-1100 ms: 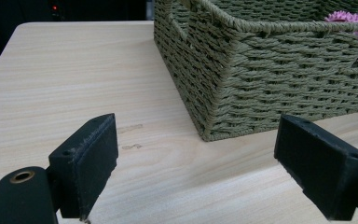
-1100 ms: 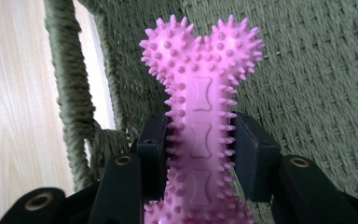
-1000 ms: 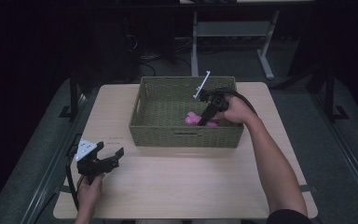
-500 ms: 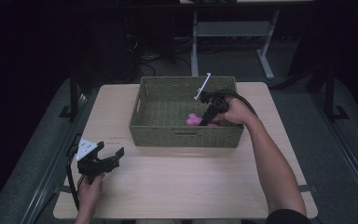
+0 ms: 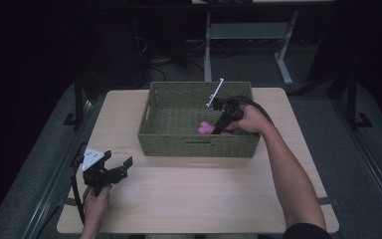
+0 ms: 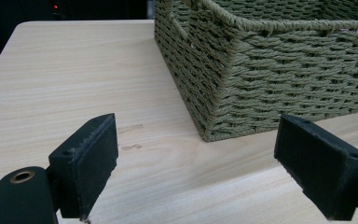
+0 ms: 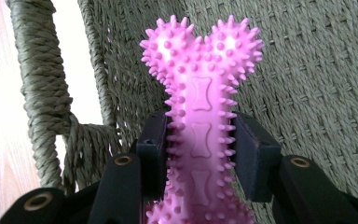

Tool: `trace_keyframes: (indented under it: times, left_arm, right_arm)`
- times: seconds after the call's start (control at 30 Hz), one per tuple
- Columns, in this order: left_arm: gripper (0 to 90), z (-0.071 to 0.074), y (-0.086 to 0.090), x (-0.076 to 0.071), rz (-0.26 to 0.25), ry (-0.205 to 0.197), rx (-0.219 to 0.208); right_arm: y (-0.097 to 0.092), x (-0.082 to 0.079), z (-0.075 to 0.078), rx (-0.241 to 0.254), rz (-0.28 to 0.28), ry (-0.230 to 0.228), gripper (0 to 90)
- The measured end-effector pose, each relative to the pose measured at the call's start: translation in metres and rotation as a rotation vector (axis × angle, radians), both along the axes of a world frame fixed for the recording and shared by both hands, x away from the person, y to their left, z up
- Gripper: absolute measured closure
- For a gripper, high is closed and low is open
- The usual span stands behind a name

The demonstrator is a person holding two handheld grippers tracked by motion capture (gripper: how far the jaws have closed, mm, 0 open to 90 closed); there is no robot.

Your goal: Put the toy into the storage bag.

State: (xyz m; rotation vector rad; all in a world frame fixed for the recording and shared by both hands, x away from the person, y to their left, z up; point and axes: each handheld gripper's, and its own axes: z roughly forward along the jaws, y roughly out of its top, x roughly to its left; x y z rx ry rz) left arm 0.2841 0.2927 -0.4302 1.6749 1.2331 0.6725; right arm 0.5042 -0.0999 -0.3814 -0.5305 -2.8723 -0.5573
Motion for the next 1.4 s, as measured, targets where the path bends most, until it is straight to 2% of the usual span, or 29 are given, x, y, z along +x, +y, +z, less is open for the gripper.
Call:
trace_keyframes:
  times: [0.2, 0.6, 1.03, 1.4]
  left_arm:
    - [13.0, 0.0, 0.0, -0.001, 0.003, 0.0, 0.005]
    - [13.0, 0.0, 0.0, -0.002, -0.003, 0.0, 0.002]
    - [13.0, 0.0, 0.0, -0.002, -0.006, 0.0, 0.002]
    - [13.0, 0.0, -0.001, -0.002, -0.007, 0.0, 0.006]
  right_arm:
    - [0.0, 0.002, 0.0, 0.01, -0.017, 0.005, 53.6]
    - [-0.004, -0.004, 0.014, 0.041, -0.024, -0.027, 51.5]
    - [-0.022, -0.021, 0.045, 0.097, -0.05, -0.083, 45.8]
    - [-0.044, -0.037, 0.059, 0.142, -0.083, -0.113, 41.5]
